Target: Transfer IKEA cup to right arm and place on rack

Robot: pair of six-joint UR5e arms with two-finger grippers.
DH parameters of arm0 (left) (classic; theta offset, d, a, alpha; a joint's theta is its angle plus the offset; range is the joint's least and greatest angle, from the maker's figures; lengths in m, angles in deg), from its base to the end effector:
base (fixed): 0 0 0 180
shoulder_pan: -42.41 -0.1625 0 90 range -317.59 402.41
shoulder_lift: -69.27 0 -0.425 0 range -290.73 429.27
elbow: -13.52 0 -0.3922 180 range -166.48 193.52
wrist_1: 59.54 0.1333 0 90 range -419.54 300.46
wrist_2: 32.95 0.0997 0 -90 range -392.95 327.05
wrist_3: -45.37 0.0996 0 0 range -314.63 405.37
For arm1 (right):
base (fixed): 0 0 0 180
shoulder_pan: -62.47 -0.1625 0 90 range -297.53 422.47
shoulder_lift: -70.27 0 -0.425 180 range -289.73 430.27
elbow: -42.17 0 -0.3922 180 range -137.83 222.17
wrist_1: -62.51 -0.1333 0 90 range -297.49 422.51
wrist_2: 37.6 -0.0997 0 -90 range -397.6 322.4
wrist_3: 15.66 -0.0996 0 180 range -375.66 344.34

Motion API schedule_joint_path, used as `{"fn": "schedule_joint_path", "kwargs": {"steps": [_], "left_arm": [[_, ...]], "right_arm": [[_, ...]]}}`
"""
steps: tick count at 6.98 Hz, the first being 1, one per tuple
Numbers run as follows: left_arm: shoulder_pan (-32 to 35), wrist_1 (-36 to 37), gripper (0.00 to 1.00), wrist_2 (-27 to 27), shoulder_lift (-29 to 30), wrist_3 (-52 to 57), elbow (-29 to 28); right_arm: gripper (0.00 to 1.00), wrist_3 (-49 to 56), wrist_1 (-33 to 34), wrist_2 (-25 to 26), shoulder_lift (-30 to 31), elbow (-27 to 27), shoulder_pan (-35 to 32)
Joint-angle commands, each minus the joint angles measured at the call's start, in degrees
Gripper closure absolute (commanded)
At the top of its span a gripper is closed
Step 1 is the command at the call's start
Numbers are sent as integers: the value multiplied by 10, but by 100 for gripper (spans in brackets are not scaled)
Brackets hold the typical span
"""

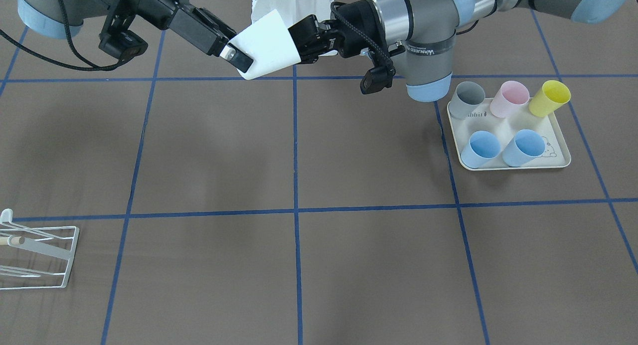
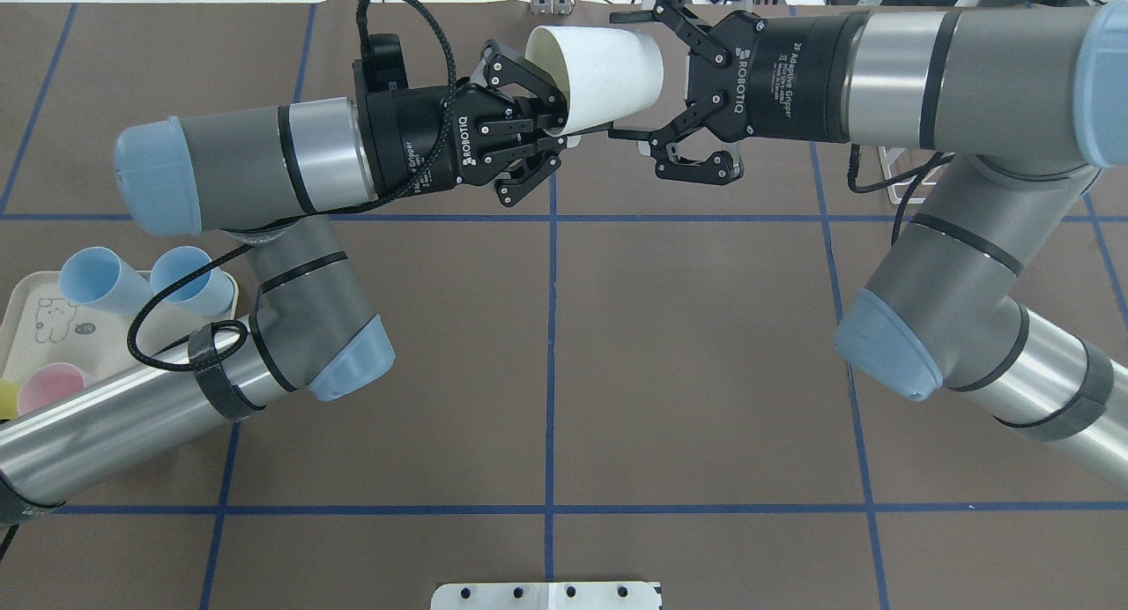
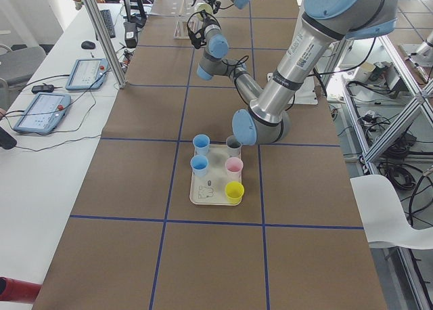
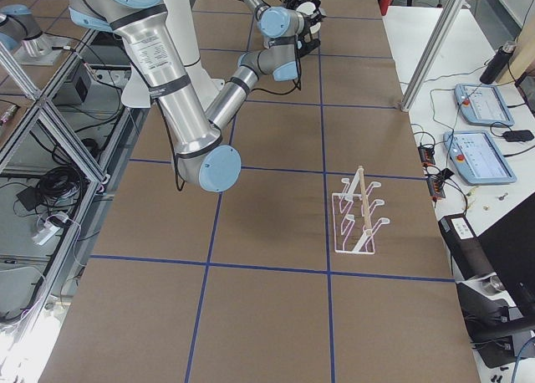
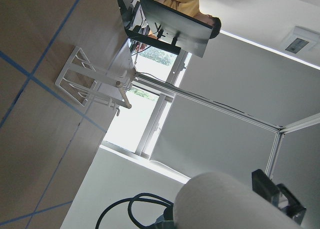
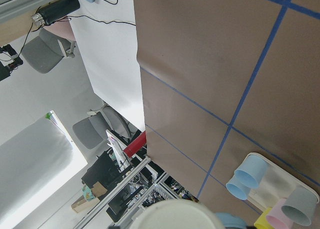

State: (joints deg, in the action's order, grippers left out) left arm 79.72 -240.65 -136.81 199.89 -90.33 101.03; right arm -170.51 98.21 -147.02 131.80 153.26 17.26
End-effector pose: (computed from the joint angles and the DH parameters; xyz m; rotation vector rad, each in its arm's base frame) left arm 0.4085 -0.4489 0.1045 -0.2977 2.2628 -0.5089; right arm -0.2983 -0.4427 0.1183 -0.5787 -1.8408 1.0400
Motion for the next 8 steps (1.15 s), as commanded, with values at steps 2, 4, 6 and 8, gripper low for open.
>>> {"fn": "schedule_joint_path", "kwargs": {"steps": [2, 4, 6, 8], "left_arm": [[0, 7, 81, 1, 1, 0, 0], [0, 8, 64, 1, 1, 0, 1], [0, 8, 60, 1, 1, -1, 2], [0, 9, 60, 1, 1, -1, 3]], "right_arm": [[100, 3, 0, 0, 1, 7, -1], [100, 3, 0, 0, 1, 7, -1], [100, 3, 2, 0, 0, 7, -1], [100, 3, 2, -15, -1, 8, -2]]}}
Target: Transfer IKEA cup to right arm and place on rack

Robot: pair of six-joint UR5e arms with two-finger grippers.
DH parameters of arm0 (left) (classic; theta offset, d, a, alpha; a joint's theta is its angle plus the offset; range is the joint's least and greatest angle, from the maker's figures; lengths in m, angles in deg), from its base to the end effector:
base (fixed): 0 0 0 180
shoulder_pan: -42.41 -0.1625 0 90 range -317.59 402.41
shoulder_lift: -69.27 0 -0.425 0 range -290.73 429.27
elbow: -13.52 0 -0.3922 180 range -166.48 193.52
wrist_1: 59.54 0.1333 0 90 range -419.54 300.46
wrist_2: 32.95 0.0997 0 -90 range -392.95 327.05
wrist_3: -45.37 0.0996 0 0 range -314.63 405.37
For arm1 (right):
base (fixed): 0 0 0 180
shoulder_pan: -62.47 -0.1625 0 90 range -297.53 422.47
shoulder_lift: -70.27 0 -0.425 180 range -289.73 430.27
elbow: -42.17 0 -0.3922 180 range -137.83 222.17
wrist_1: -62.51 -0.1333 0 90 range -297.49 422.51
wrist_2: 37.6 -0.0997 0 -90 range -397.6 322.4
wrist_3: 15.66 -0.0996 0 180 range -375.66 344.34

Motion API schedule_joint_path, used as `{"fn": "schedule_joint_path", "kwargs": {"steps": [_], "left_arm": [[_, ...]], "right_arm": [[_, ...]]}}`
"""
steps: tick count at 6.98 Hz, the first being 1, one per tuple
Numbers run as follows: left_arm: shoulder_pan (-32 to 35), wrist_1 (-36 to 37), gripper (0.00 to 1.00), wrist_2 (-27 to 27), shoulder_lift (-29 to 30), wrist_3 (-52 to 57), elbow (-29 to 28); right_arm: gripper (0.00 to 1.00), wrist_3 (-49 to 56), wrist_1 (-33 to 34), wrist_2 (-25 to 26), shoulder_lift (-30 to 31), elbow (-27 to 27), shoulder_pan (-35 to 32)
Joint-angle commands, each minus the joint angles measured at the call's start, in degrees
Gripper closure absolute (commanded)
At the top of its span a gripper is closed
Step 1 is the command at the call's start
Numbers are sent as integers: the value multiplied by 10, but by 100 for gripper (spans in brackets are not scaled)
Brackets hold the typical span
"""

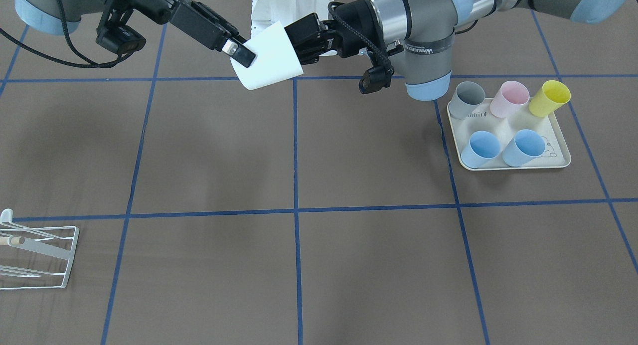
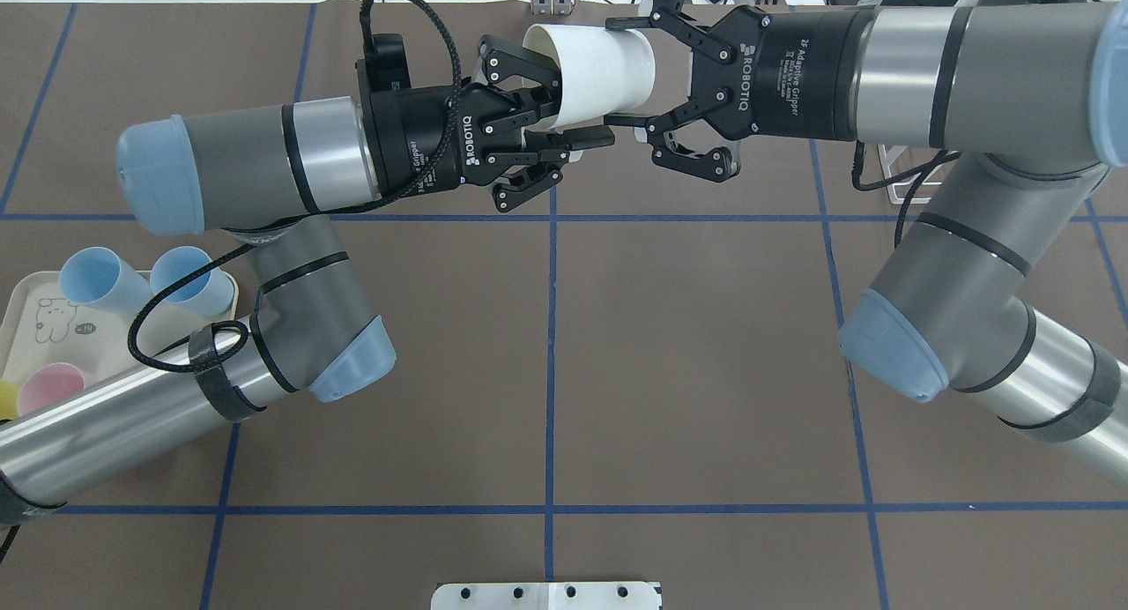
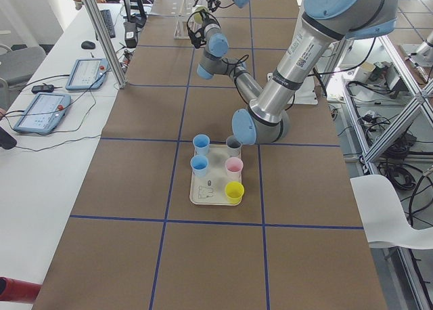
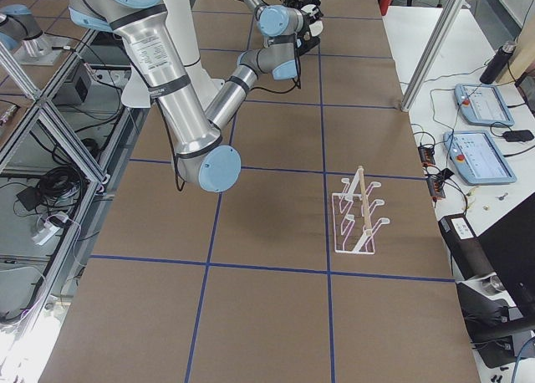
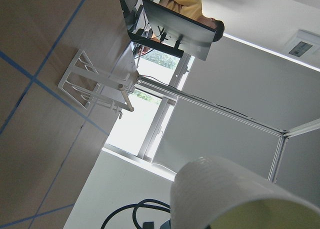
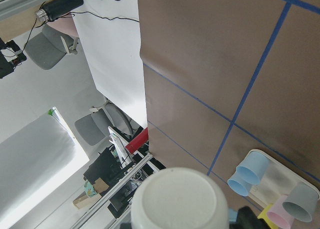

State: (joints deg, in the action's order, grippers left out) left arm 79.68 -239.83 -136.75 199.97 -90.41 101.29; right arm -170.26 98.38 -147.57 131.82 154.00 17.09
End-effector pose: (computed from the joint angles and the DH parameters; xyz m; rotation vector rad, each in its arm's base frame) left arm 0.4089 -0.4488 0.1024 -0.3000 2.2557 -0.5164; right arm -0.2938 -0.4391 0.1146 -0.5781 -1.8463 1.0240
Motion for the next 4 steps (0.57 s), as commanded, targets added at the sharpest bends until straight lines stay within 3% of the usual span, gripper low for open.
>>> {"fn": "schedule_joint_path", "kwargs": {"steps": [1, 4], "left_arm": [[0, 0, 51, 0, 0, 0, 0], [1, 0, 42, 0, 0, 0, 1]], "right_arm": [[100, 0, 1, -16, -1, 3, -1], [100, 0, 1, -22, -1, 6, -5]]}}
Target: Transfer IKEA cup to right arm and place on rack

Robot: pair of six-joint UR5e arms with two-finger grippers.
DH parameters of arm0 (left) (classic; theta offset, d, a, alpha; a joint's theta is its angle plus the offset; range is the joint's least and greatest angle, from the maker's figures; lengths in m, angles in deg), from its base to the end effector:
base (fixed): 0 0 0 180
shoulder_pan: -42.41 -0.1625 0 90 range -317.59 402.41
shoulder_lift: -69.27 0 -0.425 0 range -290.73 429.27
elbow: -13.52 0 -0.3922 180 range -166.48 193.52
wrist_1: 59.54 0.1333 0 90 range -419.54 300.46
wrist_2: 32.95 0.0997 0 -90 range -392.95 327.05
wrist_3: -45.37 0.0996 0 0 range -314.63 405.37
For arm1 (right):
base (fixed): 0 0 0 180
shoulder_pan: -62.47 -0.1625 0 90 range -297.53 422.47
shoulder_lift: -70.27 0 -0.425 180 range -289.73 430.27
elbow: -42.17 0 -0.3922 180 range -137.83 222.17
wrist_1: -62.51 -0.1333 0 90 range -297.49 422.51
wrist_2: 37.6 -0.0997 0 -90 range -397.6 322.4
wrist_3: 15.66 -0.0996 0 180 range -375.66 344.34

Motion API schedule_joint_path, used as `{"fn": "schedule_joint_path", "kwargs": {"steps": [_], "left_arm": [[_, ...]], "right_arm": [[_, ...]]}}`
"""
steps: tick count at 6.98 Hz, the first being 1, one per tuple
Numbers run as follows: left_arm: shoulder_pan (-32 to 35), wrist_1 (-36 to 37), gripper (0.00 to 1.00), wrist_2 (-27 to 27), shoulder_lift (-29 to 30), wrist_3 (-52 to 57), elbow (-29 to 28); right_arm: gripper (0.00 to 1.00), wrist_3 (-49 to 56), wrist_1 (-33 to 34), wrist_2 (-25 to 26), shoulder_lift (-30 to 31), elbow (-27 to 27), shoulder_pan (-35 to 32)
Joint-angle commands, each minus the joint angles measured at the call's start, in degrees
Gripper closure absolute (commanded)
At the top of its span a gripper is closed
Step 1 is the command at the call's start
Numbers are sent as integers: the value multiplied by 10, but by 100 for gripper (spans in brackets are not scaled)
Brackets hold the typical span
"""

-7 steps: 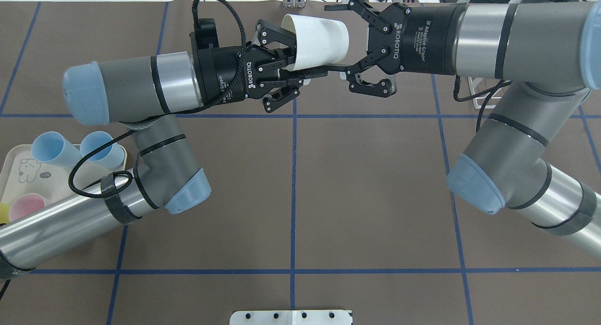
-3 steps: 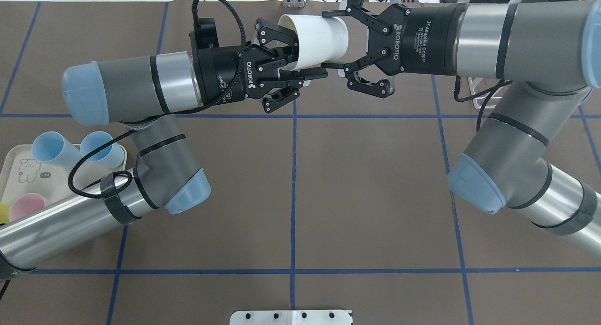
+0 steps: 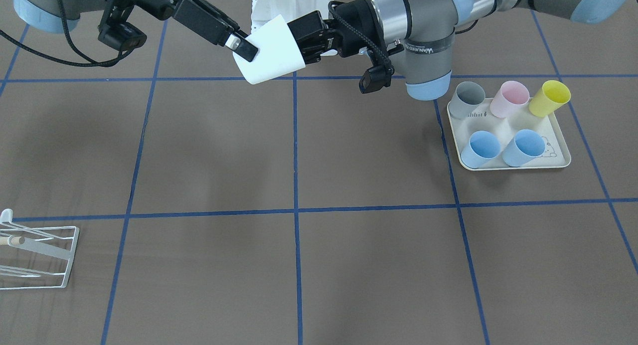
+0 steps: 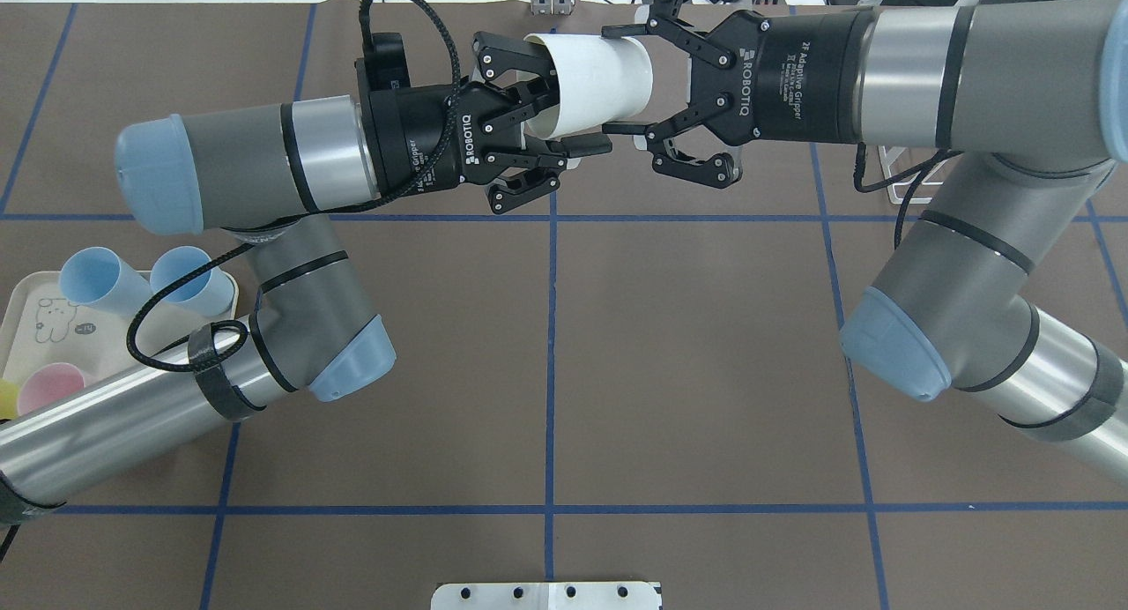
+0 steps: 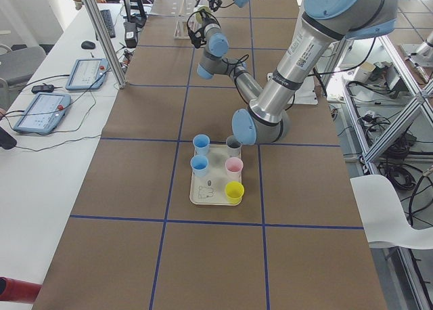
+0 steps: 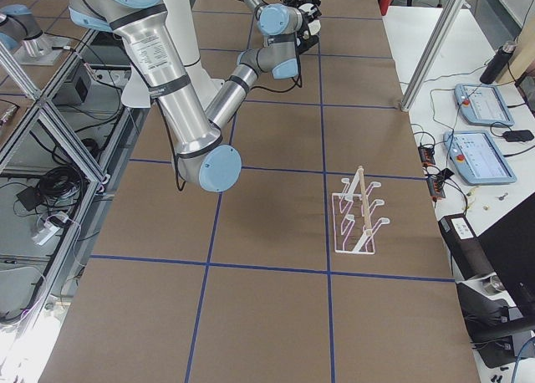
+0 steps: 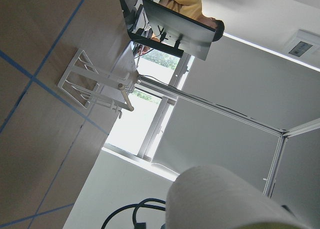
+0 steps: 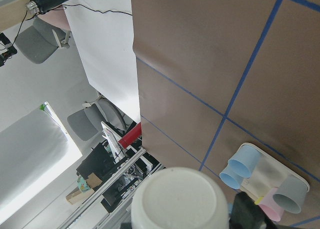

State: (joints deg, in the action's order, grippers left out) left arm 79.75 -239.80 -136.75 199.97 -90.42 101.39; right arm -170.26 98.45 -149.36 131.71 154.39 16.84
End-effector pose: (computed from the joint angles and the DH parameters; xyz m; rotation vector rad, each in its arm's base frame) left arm 0.4079 -0.4490 0.1019 -0.2988 2.2571 -0.5162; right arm -0.2913 -0.4356 0.1119 -0.5938 -1.8385 0.9964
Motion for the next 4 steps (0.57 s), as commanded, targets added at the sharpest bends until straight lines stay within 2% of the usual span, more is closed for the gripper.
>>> {"fn": "schedule_joint_path", "kwargs": {"steps": [1, 4], "left_arm": [[3, 0, 36, -1, -1, 1, 1], [7, -1, 34, -4, -4, 2, 2]], "right_arm": [[100, 0, 1, -24, 10, 9, -17], [100, 3, -3, -62, 46, 16, -46]]}}
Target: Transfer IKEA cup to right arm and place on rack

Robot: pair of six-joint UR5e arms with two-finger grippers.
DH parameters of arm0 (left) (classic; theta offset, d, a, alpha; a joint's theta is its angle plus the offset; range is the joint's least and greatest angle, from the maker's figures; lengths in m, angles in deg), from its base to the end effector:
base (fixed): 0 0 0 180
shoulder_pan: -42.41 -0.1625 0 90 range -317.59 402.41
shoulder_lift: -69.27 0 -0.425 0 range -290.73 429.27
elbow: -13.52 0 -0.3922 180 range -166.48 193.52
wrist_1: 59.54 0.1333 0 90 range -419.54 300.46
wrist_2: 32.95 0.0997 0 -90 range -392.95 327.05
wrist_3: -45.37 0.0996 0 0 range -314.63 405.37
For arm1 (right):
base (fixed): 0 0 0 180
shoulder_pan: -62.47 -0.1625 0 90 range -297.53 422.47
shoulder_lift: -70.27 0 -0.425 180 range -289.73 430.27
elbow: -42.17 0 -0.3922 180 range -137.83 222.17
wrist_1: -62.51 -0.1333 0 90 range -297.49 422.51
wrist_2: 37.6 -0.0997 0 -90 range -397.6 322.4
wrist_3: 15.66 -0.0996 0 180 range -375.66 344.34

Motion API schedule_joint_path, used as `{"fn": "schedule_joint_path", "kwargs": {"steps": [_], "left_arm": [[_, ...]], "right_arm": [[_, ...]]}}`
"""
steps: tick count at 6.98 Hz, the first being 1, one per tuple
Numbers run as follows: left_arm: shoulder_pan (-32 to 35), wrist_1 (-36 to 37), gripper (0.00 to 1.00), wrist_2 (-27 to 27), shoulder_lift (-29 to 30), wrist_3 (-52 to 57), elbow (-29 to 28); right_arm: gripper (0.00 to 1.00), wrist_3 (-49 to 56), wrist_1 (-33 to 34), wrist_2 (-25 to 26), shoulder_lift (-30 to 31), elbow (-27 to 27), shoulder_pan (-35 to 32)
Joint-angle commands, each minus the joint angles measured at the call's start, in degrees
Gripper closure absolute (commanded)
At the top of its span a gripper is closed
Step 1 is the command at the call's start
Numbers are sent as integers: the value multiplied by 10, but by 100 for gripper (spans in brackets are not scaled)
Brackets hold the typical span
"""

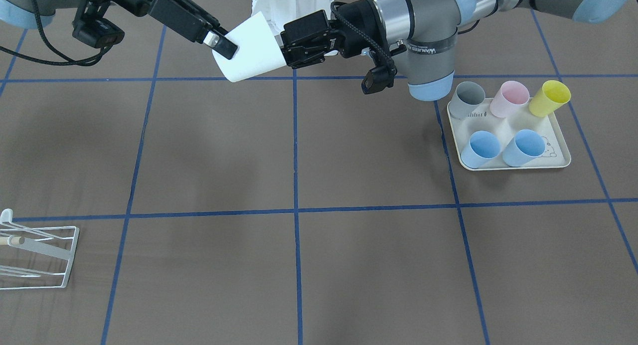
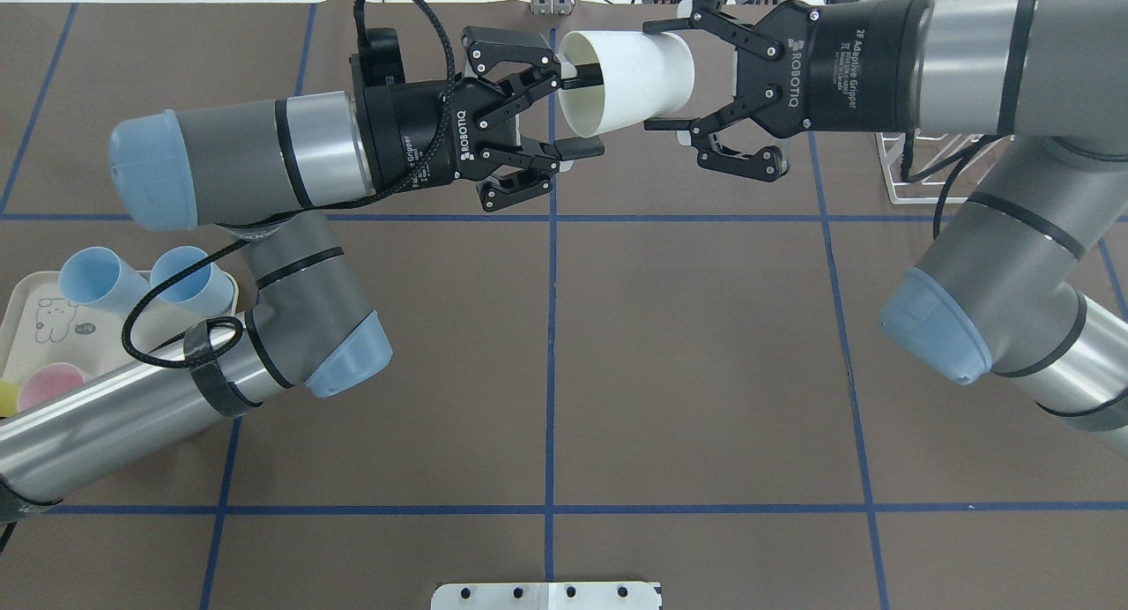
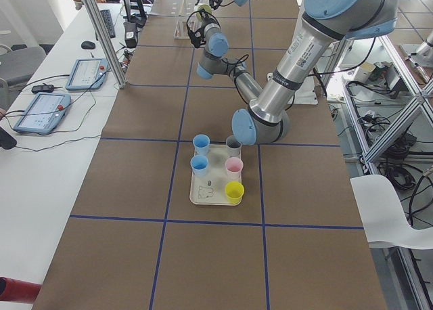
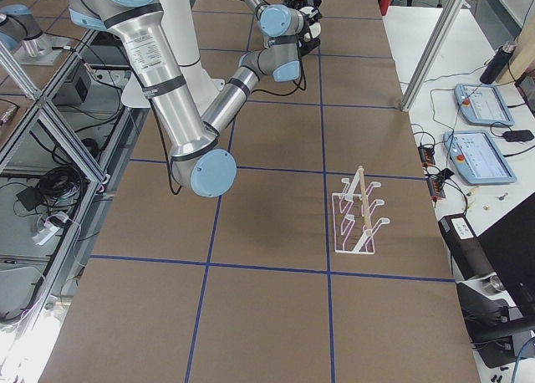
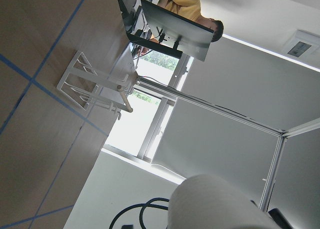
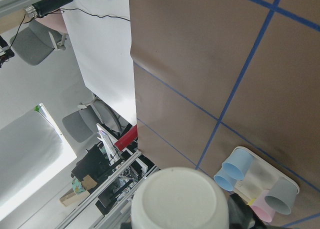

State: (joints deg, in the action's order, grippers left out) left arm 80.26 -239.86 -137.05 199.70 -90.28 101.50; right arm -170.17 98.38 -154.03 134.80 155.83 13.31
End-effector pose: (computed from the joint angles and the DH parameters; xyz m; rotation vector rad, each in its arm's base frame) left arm 0.4036 -0.4518 0.1041 -0.2888 2.2554 -0.5159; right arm -0.2619 -0.4390 0.1321 -0.5916 -1.7987 0.9947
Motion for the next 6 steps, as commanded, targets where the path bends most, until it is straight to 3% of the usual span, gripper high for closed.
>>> {"fn": "schedule_joint_path", "kwargs": {"steps": [1, 3, 4, 6], "left_arm": [[6, -3, 31, -3, -4, 0, 2], [16, -4, 25, -15, -27, 1, 15], [28, -3, 18, -26, -47, 41, 24], [49, 1, 16, -33, -64, 122, 18]], "right_arm": [[100, 30, -3, -26, 39, 8, -22], [100, 91, -3, -69, 69, 0, -80], [100, 193, -2, -105, 99, -1, -113], [100, 430, 1, -104, 176, -4, -152]]}}
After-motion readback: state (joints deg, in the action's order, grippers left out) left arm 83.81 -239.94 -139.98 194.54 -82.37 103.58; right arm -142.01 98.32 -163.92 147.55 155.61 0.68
